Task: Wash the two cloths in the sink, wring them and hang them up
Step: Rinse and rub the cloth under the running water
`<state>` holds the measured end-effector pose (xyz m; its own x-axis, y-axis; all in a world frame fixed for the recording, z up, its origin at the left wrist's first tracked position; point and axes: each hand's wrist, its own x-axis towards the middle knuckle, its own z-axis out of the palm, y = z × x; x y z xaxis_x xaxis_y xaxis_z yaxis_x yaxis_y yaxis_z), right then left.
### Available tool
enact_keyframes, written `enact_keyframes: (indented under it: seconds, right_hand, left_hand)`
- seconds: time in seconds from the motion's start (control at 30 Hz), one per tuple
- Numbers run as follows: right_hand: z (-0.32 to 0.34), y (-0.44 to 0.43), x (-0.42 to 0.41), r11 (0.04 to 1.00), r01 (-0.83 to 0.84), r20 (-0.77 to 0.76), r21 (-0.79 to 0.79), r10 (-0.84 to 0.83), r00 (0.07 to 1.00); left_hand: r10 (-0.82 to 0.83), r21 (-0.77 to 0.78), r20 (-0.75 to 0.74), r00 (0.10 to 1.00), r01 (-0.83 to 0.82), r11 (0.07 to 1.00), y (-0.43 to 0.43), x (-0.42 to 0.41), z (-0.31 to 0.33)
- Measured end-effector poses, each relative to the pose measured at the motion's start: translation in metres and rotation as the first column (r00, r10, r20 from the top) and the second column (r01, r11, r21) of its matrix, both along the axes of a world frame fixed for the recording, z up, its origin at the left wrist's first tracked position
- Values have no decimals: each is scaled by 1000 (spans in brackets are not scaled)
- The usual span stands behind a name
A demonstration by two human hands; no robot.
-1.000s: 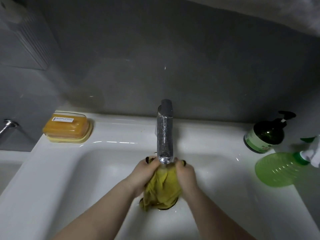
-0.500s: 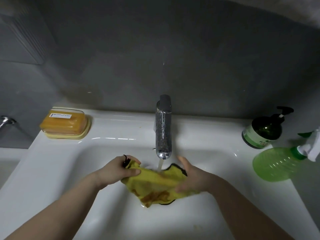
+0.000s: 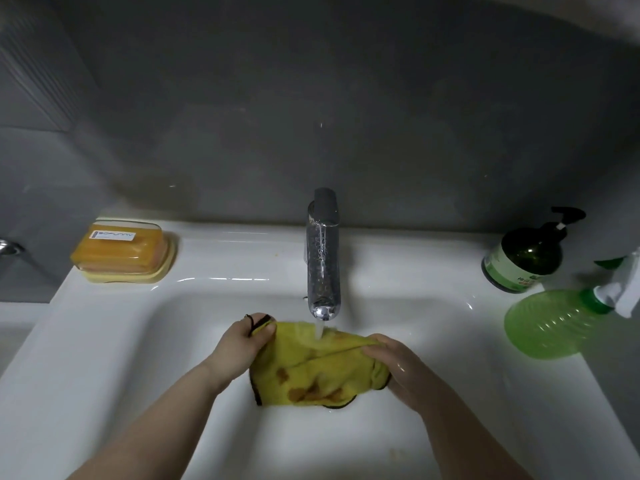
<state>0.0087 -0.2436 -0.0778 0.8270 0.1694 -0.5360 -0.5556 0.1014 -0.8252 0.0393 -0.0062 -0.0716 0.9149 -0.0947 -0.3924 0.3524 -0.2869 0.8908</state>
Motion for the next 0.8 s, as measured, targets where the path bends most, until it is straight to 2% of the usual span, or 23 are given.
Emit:
enact_keyframes:
  seconds: [0.07, 0.17, 0.23, 0.3, 0.37, 0.47, 0.5, 0.57, 0.63, 0.7, 0.73, 0.8]
  right_hand:
    - [-4, 1, -3, 997, 36, -11, 64, -35, 999]
    - [-10, 2, -6, 970, 156, 0, 189, -158, 987]
    - [-9, 3, -8, 937, 217, 7, 273, -228, 974]
    - [-7, 5, -6, 924, 252, -7, 287, -261, 965]
    - [-7, 24, -5, 939, 305, 7, 160, -310, 951]
    - [-2, 74, 3, 898, 349, 134, -267, -324, 936]
    - [1, 86, 6, 871, 361, 186, -332, -315, 931]
    - [5, 97, 12, 820, 418, 214, -391, -360, 908]
    - [9, 101, 14, 812, 443, 208, -380, -392, 896]
    - [13, 107, 11, 828, 368, 232, -423, -294, 927]
    - [15, 107, 12, 822, 325, 220, -467, -248, 943]
    - [17, 98, 22, 794, 332, 207, -509, -262, 943]
  left_hand:
    - [105, -123, 33, 994, -101, 987, -3, -1, -5]
    - [245, -336, -153, 957, -284, 898, -7, -3, -7]
    - [278, -354, -238, 931, -350, 868, -9, -2, -6]
    - [278, -301, -247, 928, -347, 888, -15, -1, -4]
    - [276, -288, -247, 929, -342, 895, -31, -1, 2]
    - [276, -247, -229, 934, -330, 911, -66, -8, 12]
    - [271, -213, -213, 939, -315, 925, -76, -11, 14]
    - [272, -217, -209, 939, -316, 924, -88, -16, 20]
    - [287, -189, -165, 944, -316, 930, -85, -11, 25]
    - [292, -127, -119, 949, -306, 943, -78, -2, 25]
    - [291, -141, -147, 945, -311, 940, -78, -2, 26]
    - [213, -136, -187, 959, -240, 961, -81, -7, 27]
